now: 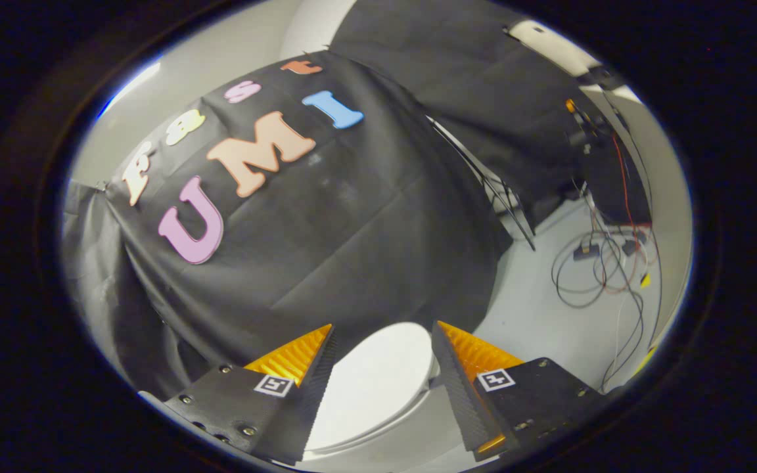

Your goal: Open the toilet lid.

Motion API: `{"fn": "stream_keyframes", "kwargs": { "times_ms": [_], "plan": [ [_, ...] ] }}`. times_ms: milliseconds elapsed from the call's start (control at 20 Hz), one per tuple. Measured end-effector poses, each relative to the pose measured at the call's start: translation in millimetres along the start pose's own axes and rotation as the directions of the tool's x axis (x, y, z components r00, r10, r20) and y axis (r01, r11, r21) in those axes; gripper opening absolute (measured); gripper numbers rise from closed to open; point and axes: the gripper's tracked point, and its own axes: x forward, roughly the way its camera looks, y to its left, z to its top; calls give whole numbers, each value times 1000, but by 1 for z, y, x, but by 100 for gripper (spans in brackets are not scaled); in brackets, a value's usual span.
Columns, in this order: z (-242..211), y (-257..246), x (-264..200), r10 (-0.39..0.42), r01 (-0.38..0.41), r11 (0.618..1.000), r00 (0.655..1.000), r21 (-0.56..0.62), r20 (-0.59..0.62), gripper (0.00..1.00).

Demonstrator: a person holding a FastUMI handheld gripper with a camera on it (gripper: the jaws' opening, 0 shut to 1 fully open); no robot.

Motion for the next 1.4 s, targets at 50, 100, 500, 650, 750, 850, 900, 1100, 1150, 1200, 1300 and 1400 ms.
{"fn": "stream_keyframes", "kwargs": {
  "times_ms": [50, 100, 500, 650, 750, 850, 900, 1100, 1150, 1200, 1300, 1400],
  "plan": [
    [-18, -9, 3, -17, 17, 1000, 999, 24, -27, 85],
    [-35, -16, 8, -33, 36, 998, 998, 51, -50, 85],
    [-100, -91, 56, -186, 212, 934, 976, 288, -114, 84],
    [-112, -105, 82, -179, 223, 904, 972, 364, -152, 84],
    [-115, -105, 97, -158, 215, 889, 973, 404, -170, 84],
    [-114, -108, 110, -142, 208, 881, 973, 425, -180, 60],
    [-113, -105, 112, -123, 191, 877, 976, 442, -178, 49],
    [-110, -103, 108, -107, 190, 875, 973, 445, -205, 16],
    [-111, -101, 115, -96, 180, 882, 973, 436, -208, 7],
    [-111, -100, 114, -91, 173, 888, 974, 427, -206, 6],
    [-103, -89, 115, -59, 132, 907, 980, 400, -191, 6],
    [-91, -74, 113, -24, 85, 927, 986, 365, -168, 6]
  ]
}}
